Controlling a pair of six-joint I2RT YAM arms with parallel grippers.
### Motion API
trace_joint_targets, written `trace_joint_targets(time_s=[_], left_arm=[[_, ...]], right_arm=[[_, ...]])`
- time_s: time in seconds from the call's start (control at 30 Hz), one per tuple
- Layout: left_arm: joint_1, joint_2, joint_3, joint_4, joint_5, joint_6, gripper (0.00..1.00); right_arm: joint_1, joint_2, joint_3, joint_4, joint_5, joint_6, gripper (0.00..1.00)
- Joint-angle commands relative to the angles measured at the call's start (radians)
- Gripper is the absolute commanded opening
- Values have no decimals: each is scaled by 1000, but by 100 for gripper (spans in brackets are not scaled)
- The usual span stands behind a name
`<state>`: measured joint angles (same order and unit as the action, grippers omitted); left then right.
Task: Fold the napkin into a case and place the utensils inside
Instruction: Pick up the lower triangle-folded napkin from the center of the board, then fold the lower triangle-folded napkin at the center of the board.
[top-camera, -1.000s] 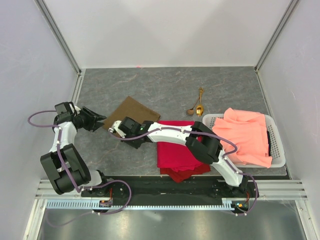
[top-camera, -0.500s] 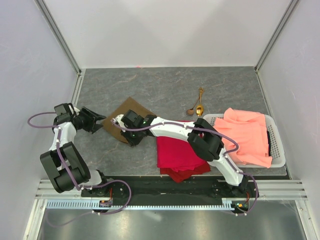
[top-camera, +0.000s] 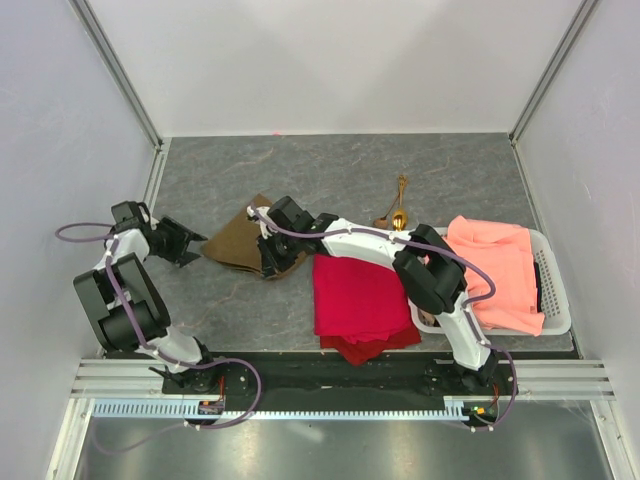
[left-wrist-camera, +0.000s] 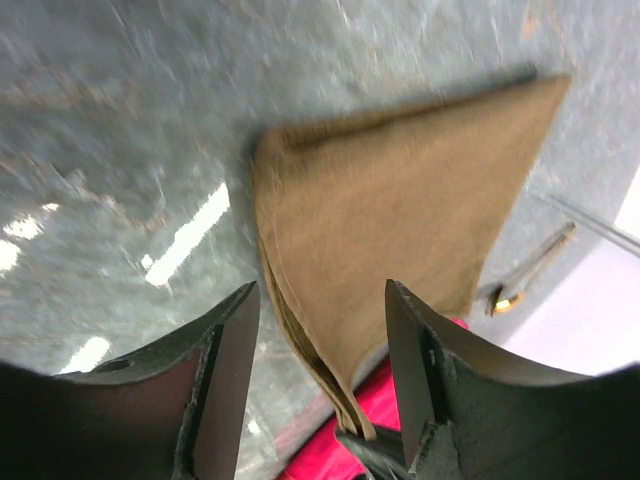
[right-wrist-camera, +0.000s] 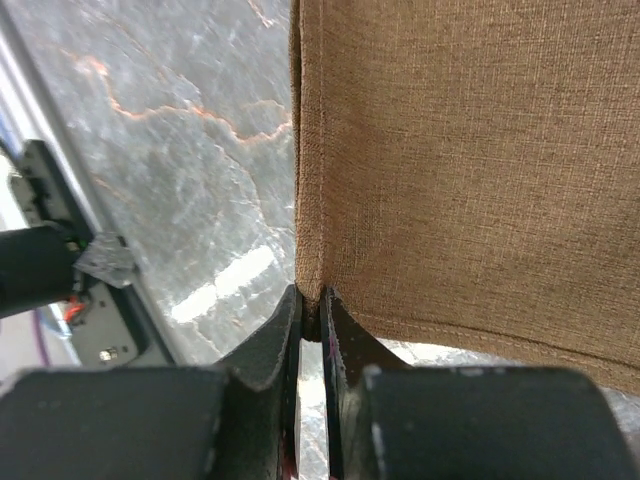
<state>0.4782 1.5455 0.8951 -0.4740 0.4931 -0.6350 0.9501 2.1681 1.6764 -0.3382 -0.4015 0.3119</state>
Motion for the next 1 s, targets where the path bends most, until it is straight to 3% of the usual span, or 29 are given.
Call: trace_joint_targets(time_s=[0.0,0.37,0.97], left_arm=[[7,37,70,-17,-56,54,58],[10,44,2,28,-37,-20,56],[17,85,18,66,2,-40,53]], right_arm=[[-20,-59,-15,103,-85,73,0],[-91,-67,-56,229,-172,217,0],[-181,-67,-98,393,-273,372,0]])
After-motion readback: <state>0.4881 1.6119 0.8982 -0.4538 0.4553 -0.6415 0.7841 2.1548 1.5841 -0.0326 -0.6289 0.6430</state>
